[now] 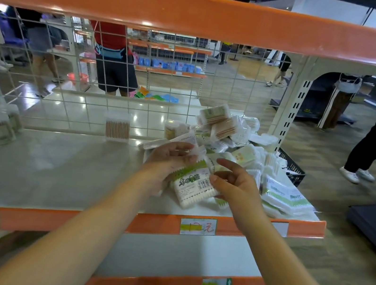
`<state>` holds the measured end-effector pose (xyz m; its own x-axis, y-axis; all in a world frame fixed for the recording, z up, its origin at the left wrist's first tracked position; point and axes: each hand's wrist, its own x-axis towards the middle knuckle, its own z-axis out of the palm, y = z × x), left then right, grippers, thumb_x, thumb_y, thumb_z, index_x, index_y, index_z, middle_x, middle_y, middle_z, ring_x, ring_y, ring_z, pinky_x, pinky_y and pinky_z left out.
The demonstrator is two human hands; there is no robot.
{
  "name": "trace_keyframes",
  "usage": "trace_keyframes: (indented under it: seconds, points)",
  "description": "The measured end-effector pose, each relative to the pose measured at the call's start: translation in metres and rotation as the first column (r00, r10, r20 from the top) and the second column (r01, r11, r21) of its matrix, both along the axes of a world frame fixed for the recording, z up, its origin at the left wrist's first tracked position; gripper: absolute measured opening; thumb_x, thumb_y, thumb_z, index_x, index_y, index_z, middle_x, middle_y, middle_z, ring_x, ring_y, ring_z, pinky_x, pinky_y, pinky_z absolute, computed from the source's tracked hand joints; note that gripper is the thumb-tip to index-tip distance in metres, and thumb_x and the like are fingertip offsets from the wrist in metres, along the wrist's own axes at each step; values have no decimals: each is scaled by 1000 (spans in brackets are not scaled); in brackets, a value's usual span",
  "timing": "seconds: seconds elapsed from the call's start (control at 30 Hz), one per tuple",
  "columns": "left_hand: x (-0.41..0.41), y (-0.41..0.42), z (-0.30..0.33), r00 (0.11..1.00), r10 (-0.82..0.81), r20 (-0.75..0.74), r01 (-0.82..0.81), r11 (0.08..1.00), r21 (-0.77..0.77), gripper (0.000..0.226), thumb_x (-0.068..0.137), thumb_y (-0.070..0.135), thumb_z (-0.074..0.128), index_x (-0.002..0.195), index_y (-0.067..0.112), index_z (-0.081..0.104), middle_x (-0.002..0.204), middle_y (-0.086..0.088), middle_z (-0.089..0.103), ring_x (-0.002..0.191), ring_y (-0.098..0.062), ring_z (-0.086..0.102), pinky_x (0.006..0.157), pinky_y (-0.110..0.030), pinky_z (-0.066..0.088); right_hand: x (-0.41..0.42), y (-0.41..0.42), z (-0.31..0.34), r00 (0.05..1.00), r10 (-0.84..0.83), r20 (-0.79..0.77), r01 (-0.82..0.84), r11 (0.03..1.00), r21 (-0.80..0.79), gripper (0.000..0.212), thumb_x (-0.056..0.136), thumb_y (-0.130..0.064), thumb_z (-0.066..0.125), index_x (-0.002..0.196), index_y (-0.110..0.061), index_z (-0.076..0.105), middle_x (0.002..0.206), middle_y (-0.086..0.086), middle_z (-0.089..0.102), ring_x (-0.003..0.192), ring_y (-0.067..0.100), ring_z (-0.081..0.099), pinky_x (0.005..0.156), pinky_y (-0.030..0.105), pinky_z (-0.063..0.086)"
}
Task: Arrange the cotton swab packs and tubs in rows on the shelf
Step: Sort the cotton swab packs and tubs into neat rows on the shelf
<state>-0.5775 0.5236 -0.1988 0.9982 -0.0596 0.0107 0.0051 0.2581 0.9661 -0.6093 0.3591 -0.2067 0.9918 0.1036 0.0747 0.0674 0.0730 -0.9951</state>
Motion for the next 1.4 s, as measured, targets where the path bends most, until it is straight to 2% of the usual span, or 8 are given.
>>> trace_keyframes:
  seconds: [0.07,0.27,0.57,0.67,0.87,1.1,1.23,1.4]
  points:
    - [-1,1,1,1000,6,-30,-8,997,-80,36,59,1,69,93,12,62,94,-8,64,82,-21,62,70,-31,52,-1,1,-2,1000,-29,9,29,999,37,34,87,0,58,117,-17,54,83,4,58,75,14,59,57,16,49]
    - [-9,5,-10,998,-32,-52,23,987,-159,39,63,9,66,101,11,59,88,-6,68,77,-20,66,56,-28,55,1,12,-6,985,-162,53,152,977,153,28,88,-3,57,100,-29,56,82,1,60,76,14,60,61,22,50]
    - [-20,28,-12,992,89,-87,-107,967,-232,30,58,1,65,87,4,63,72,-7,71,63,-19,68,54,-29,58,12,42,-8,980,-175,91,159,975,155,22,85,-3,61,101,-18,59,79,0,63,78,13,62,74,30,52]
    - [-23,40,-10,988,137,-77,-150,967,-206,22,58,2,66,80,8,65,70,-3,71,63,-18,67,59,-31,57,14,54,-6,957,-204,206,202,979,30,19,83,-2,63,91,-19,60,77,-5,59,66,-2,56,66,19,49]
    - [-30,62,-14,966,257,-8,-256,961,-103,18,74,-5,65,83,10,65,71,0,69,62,-13,66,57,-25,55,22,81,-6,894,-127,430,293,891,-347,22,84,-2,62,102,-13,67,87,0,55,68,1,50,63,10,40]
    - [-29,78,-24,803,431,412,-566,769,298,31,78,5,70,82,33,56,78,10,61,68,6,57,61,-9,45,18,117,-3,931,0,364,149,912,-383,25,88,-9,59,112,-10,64,91,-3,63,75,-5,56,65,-1,41]
    - [-28,89,-33,695,337,635,-676,608,417,15,78,21,66,92,18,61,87,-2,61,77,-11,57,66,-17,46,18,134,4,956,44,290,45,955,-293,21,87,-18,63,74,-35,62,66,-21,64,66,-12,59,62,3,43]
    - [-28,103,-42,615,235,753,-747,480,461,23,76,26,56,97,16,53,89,-8,59,83,-20,54,72,-14,38,29,159,10,976,30,214,49,935,-351,13,81,-32,67,71,-24,63,66,-12,64,57,-10,58,55,3,40]
